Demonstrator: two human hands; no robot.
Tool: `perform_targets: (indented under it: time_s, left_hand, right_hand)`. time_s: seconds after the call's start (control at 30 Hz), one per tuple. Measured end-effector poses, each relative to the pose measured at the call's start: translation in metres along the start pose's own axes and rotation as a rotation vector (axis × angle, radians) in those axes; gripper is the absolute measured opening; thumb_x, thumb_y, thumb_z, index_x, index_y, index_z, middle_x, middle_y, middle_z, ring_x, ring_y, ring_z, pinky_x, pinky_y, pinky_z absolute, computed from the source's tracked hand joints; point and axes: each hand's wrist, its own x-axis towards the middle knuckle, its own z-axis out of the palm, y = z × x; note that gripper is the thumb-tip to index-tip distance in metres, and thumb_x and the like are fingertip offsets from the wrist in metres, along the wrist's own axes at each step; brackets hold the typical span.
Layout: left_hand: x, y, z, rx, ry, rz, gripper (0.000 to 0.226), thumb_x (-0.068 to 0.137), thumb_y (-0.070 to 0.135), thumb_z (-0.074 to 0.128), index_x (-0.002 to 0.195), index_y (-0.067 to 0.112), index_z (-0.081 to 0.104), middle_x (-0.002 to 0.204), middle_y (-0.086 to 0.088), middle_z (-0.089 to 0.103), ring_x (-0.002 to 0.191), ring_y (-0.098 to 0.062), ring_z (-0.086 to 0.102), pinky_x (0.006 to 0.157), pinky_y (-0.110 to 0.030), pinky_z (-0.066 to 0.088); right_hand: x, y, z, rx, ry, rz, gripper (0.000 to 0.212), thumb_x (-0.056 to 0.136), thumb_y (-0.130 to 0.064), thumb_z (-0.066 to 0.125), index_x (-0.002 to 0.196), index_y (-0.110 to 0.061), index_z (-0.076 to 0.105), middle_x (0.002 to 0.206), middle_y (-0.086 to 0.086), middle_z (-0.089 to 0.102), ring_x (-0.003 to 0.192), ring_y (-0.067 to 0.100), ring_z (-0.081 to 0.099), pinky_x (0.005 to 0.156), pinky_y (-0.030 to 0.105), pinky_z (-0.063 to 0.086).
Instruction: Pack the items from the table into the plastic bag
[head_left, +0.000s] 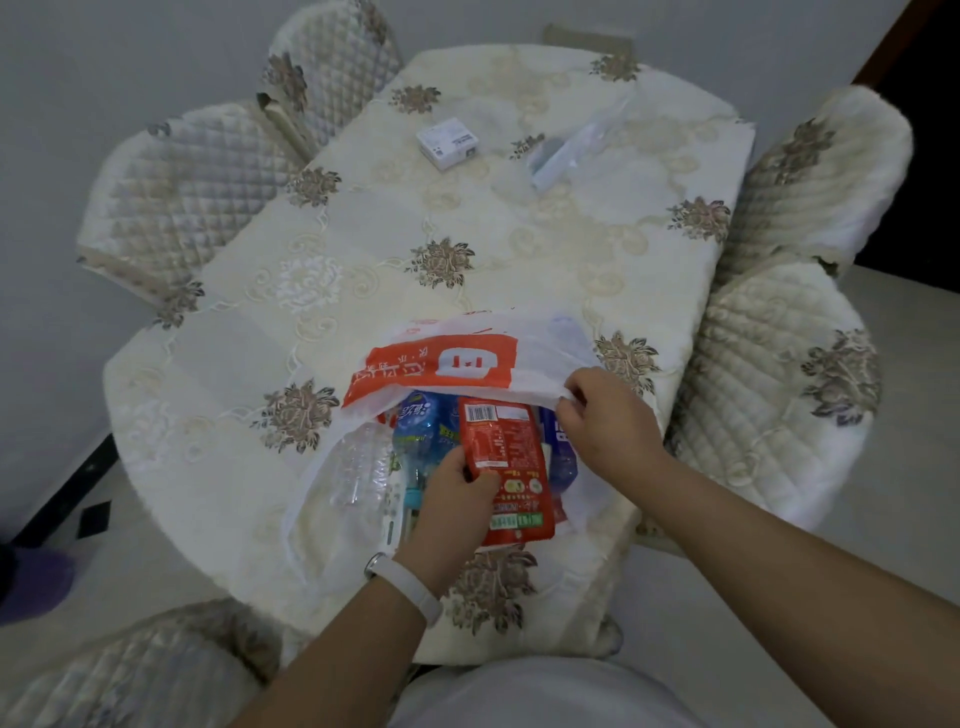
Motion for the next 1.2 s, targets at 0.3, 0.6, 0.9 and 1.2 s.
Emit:
perform_targets:
  time_s: [0.3, 0.6, 0.9, 1.2]
  left_hand:
    - [0.041, 0.038, 0.011, -0.148, 0.030, 0.042, 0.024, 0.100, 0.013, 0.053, 0.121, 0.024, 0.055, 0.107, 0.000, 0.070, 0.091, -0.020, 0.071, 0.071, -0.037, 0.061]
    - [0.011, 0.017, -0.006, 0.073, 0.104, 0.329, 0.029, 0.089, 0.005, 0.061, 0.106, 0.029, 0.061, 0.100, 0.003, 0.067, 0.079, -0.017, 0.068, 0.062, -0.033, 0.060]
    - [-0.017, -0.002, -0.037, 0.512, -0.063, 0.685, 0.039, 0.093, 0.015, 0.059, 0.132, 0.020, 0.056, 0.126, 0.011, 0.052, 0.118, -0.006, 0.048, 0.104, -0.027, 0.039]
    - [-0.038, -0.003, 0.008, 0.862, -0.170, 1.060, 0.045, 0.087, 0.025, 0.062, 0.131, 0.016, 0.060, 0.136, -0.003, 0.057, 0.124, -0.019, 0.050, 0.106, -0.035, 0.040]
  right_hand:
    - [-0.003, -0.009, -0.022, 0.179, 0.080, 0.082, 0.010, 0.089, -0.025, 0.056, 0.082, -0.017, 0.056, 0.076, -0.005, 0.055, 0.070, 0.018, 0.052, 0.064, 0.039, 0.046]
    - [-0.015, -0.018, -0.021, 0.147, 0.085, 0.122, 0.010, 0.089, -0.025, 0.056, 0.081, -0.018, 0.056, 0.081, -0.003, 0.058, 0.073, 0.018, 0.054, 0.066, 0.039, 0.049]
    - [-0.068, -0.019, -0.014, -0.010, 0.078, 0.133, 0.025, 0.093, -0.035, 0.053, 0.111, -0.020, 0.062, 0.107, -0.004, 0.060, 0.093, 0.016, 0.058, 0.076, 0.036, 0.050]
    - [-0.141, 0.012, -0.039, -0.206, 0.227, 0.067, 0.033, 0.090, -0.037, 0.056, 0.113, -0.016, 0.064, 0.108, 0.000, 0.062, 0.098, 0.023, 0.057, 0.071, 0.038, 0.050]
